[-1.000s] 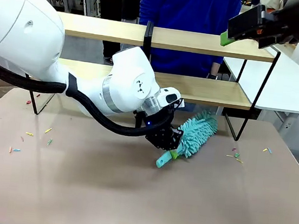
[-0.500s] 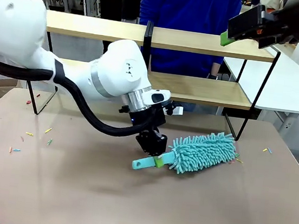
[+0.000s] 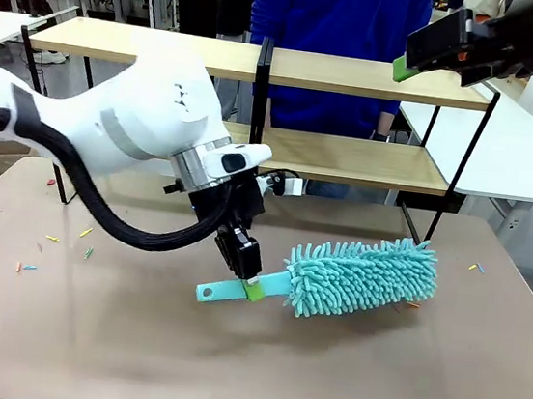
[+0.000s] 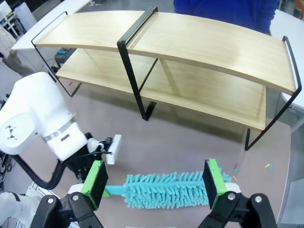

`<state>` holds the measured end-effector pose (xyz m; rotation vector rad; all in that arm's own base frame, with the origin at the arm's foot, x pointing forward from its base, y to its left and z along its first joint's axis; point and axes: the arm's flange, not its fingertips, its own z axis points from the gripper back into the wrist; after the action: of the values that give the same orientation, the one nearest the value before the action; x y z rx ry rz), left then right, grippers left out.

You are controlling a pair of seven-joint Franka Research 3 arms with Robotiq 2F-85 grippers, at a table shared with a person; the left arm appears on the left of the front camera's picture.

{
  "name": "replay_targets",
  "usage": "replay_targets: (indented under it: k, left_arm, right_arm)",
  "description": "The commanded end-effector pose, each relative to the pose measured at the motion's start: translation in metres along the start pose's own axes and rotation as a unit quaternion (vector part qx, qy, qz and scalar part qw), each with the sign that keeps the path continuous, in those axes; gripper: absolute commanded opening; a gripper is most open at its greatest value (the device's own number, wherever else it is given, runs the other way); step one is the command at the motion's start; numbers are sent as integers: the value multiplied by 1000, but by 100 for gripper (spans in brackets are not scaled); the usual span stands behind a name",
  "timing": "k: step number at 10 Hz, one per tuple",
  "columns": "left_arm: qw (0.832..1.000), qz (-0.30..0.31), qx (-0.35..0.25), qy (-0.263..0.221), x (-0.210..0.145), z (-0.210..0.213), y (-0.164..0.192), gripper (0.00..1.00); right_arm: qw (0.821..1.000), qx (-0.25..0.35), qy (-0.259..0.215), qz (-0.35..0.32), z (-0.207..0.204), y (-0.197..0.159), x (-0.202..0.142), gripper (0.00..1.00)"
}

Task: Clean the shelves.
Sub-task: Clean another randomly selected level of the Shelf with the Duster.

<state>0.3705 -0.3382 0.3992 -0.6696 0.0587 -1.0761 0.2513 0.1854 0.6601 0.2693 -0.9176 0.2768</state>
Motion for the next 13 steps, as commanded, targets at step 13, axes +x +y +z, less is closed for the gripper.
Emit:
replay_targets:
  k: [13]
  left_arm:
    - [998, 38, 13, -56, -102, 44, -22, 13]
  right_arm:
    - [1000, 0, -1, -1, 0, -1, 1, 100]
